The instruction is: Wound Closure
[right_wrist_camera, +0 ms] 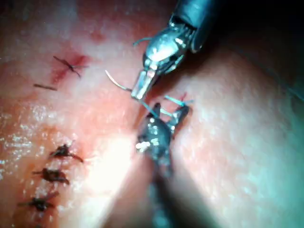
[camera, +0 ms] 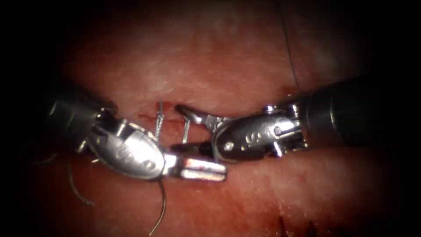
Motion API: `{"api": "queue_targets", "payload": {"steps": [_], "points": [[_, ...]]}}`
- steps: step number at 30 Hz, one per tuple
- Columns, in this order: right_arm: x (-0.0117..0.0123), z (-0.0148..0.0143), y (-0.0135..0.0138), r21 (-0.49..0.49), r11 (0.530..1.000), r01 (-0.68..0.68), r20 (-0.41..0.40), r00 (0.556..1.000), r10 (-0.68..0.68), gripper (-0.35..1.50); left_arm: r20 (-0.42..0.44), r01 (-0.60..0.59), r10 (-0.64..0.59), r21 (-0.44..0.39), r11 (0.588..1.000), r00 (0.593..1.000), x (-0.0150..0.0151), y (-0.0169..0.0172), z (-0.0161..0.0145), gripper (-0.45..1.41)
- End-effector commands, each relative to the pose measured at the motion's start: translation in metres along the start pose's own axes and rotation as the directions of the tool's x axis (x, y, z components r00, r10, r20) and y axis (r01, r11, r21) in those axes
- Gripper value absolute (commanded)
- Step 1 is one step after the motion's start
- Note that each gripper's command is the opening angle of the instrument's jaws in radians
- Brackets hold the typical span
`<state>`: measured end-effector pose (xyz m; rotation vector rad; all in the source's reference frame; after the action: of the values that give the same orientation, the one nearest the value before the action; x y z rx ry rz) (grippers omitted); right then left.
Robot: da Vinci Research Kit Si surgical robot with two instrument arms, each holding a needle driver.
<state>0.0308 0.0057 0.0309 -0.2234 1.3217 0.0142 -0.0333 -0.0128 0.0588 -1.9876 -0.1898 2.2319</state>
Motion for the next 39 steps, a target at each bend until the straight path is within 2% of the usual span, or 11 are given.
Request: {"api": "queue_targets", "payload": {"steps": [1,5,6,7,8,18,19,22,29,36,39], "points": [[-0.0002,0.0004,-0.0010,0.004,1.000,-0.002,-0.001,1.000,0.002,1.31,0.000,0.004,-0.004,-0.003,1.000,1.000,-0.0006,0.0010,0.0003,-0.45],[0.0000,0.0003,-0.0011,0.003,1.000,-0.008,0.000,1.000,0.008,1.16,0.000,0.004,-0.004,-0.003,1.000,1.000,-0.0005,0.0011,0.0003,-0.45],[0.0000,0.0002,-0.0011,0.007,1.000,-0.020,0.004,1.000,0.020,1.01,0.000,0.004,-0.004,-0.003,1.000,1.000,-0.0005,0.0011,0.0003,-0.45],[0.0000,0.0001,-0.0012,0.025,0.999,-0.033,0.006,0.999,0.033,0.64,0.000,0.004,-0.004,-0.003,1.000,1.000,-0.0005,0.0011,0.0003,-0.45],[0.0001,-0.0003,-0.0012,0.068,0.997,-0.033,-0.004,0.999,0.033,-0.35,0.000,0.004,-0.004,-0.003,1.000,1.000,-0.0005,0.0011,0.0003,-0.45],[0.0005,-0.0007,-0.0008,0.087,0.996,-0.031,-0.006,0.999,0.032,-0.35,0.000,0.004,-0.004,-0.004,1.000,1.000,-0.0004,0.0013,0.0003,-0.45],[0.0005,-0.0007,-0.0010,0.090,0.995,-0.031,0.000,1.000,0.031,-0.11,-0.002,0.004,-0.004,-0.007,1.000,1.000,-0.0003,0.0014,0.0002,-0.45],[0.0010,-0.0019,-0.0008,0.011,0.998,-0.064,0.036,0.997,0.064,1.48,-0.006,0.003,-0.003,-0.015,1.000,1.000,0.0000,0.0021,-0.0003,-0.45],[0.0023,-0.0070,-0.0002,0.030,0.996,-0.088,0.030,0.996,0.087,1.48,-0.008,0.013,-0.013,-0.018,1.000,1.000,0.0009,0.0018,-0.0029,-0.45],[0.0036,-0.0121,0.0032,-0.025,0.992,-0.125,0.043,0.991,0.126,1.48,0.046,0.030,-0.033,0.066,0.997,0.998,0.0009,-0.0017,-0.0067,-0.45],[0.0037,-0.0131,0.0037,-0.042,0.990,-0.131,0.052,0.990,0.133,1.48,0.066,0.049,-0.055,0.101,0.994,0.996,-0.0002,-0.0036,-0.0079,-0.45]]}}
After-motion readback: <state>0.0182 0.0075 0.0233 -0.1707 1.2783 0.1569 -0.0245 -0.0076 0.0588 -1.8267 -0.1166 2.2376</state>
